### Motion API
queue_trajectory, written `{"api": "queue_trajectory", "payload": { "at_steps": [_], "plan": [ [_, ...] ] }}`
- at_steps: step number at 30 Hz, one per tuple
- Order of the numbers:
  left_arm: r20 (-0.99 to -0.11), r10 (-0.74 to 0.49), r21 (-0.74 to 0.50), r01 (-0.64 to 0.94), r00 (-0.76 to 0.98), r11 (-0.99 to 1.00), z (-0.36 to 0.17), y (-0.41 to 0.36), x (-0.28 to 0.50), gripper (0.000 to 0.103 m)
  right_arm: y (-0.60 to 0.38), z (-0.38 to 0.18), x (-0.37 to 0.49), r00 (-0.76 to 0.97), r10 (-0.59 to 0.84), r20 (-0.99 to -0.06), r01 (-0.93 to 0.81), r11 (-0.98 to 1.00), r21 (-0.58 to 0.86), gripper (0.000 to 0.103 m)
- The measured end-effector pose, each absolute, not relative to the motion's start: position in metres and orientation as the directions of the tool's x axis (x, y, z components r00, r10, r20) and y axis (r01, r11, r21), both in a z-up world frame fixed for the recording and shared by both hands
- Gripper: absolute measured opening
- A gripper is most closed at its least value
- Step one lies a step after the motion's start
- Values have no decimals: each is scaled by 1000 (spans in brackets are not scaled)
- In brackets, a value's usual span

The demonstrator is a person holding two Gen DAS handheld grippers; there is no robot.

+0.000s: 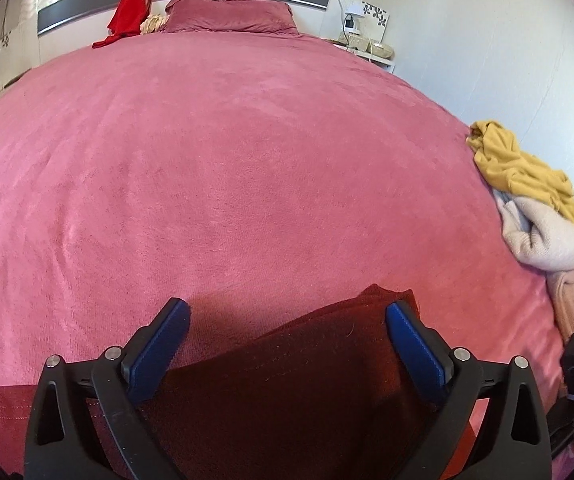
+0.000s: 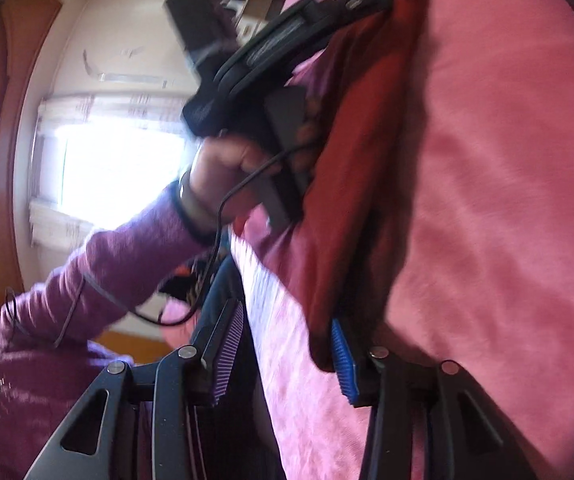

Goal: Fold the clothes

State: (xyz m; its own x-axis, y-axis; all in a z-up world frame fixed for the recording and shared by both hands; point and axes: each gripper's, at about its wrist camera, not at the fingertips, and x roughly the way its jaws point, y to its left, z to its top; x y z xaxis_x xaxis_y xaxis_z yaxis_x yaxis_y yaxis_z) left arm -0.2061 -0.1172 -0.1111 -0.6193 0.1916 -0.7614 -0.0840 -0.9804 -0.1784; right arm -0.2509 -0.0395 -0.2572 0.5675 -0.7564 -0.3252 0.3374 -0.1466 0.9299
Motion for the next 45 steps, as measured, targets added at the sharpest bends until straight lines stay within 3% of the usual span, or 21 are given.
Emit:
{"api": "queue_trajectory", "payload": {
  "at_steps": [9,13,16,20,23,27,31,36,39,42,45],
  "plan": [
    [-775,157,-140,-76,-613,-987,-114,-110,-210,103,-52,-252,-214,640,-620,-454,469,-154,870,47],
    [-772,164,-149,-77,-614,-986,-115,-111,-210,103,-49,-260,-211,613,-653,-445,425,-201,882,40],
    [-773,178,-165,-78,-609,-983,-111,-113,-211,103,-36,-264,-213,544,-746,-385,330,-232,915,39],
    [-773,304,-338,-44,-557,-940,-96,-137,-213,103,-3,-243,-208,365,-839,-403,316,-296,902,47],
    [-708,386,-501,35,-592,-865,-77,-177,-195,103,39,-220,-203,149,-899,-412,309,-353,883,48],
    [-627,367,-610,140,-688,-780,-52,-257,-137,103,68,-191,-189,-96,-910,-403,292,-413,862,48],
    [-626,240,-584,243,-742,-775,-35,-346,-41,103,-5,-156,-177,-75,-886,-458,427,-444,787,48],
    [-657,53,-481,364,-752,-798,-34,-443,95,103,-182,-133,-158,116,-835,-538,647,-347,679,47],
    [-721,87,-440,358,-687,-824,-55,-467,141,103,-284,-143,-156,290,-809,-512,637,-236,734,45],
    [-693,199,-498,261,-692,-827,-68,-469,164,103,-381,-170,-159,441,-753,-489,528,-223,819,43],
    [-675,284,-505,147,-681,-850,-78,-453,165,103,-441,-196,-174,473,-756,-452,419,-258,871,43]
  ]
}}
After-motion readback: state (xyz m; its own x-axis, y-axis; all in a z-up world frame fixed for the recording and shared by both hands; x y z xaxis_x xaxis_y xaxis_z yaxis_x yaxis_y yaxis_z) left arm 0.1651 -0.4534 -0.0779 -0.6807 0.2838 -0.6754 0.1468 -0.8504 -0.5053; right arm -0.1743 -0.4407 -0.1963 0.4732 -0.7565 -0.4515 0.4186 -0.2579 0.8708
